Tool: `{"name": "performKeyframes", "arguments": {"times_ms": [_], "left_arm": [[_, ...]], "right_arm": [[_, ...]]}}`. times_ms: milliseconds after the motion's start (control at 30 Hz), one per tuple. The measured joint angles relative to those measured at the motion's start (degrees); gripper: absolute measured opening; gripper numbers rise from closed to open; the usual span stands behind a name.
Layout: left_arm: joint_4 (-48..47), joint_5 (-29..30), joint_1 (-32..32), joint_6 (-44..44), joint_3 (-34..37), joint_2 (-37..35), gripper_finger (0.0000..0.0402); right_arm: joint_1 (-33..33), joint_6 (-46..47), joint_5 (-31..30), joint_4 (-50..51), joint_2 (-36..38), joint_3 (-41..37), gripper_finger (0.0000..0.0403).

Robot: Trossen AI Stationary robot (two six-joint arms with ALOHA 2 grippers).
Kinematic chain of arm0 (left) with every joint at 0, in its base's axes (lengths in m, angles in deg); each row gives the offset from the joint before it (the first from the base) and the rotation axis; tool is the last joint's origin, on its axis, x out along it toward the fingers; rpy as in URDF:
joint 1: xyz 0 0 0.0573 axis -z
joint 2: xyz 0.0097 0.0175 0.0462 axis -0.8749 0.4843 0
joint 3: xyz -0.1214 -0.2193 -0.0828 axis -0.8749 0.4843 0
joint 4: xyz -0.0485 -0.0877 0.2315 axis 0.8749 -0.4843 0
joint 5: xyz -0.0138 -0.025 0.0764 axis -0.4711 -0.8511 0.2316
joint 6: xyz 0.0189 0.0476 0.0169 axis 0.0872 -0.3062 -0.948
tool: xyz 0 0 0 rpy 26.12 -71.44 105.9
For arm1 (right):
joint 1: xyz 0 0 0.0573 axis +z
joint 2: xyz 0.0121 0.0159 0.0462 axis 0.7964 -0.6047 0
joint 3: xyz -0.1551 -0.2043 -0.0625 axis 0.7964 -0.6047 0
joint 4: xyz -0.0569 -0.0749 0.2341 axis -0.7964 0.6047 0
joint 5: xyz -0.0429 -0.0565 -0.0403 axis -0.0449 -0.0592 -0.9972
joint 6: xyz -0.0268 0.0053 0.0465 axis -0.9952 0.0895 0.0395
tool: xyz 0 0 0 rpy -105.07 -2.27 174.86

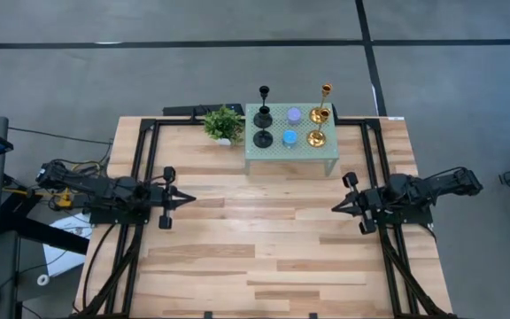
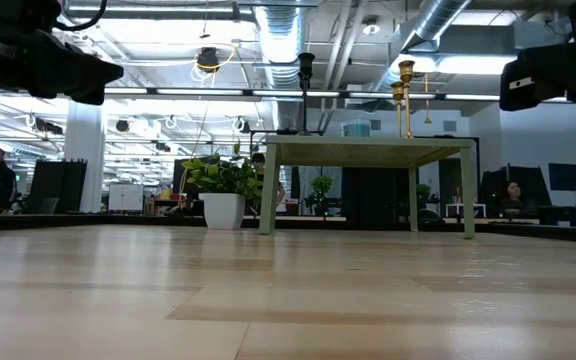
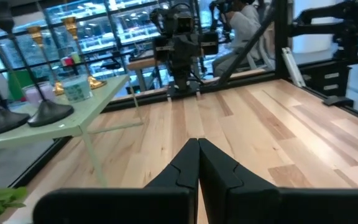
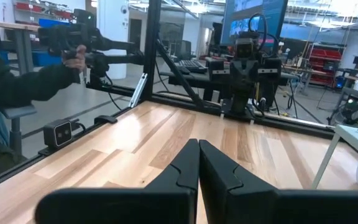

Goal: Pick & Place candle stick holders
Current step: Return to Home Position

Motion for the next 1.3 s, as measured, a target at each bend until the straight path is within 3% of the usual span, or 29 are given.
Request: {"name": "performKeyframes", "arguments": {"times_ms": [233, 700, 833, 967, 1300], "left_arm": [[3.09, 2.36, -0.02, -1.04, 1.74, 0.04, 0.0005], [-3.54, -11.45, -0.02, 2.06, 1.73, 0.02, 0.0005], [-3.46, -15.61, 0.00, 6.57, 1.73, 0.02, 0.0005], [-3.41, -15.70, -0.02, 12.34, 1.72, 0.02, 0.0005], [-3.09, -15.70, 0.00, 12.83, 1.72, 0.02, 0.0006]], "right_arm": [[0.00, 0.14, 0.03, -0.06, 0.03, -0.02, 0.0000], [-0.04, 1.09, -0.06, -0.07, 0.04, -0.05, 0.0000], [-0.06, 1.11, -1.20, 0.17, 0.04, -0.07, 0.0000], [-0.08, 1.24, -5.86, 0.24, 0.02, 0.05, 0.0000], [-0.11, 1.25, -6.07, 0.35, 0.02, 0.17, 0.0000]]}}
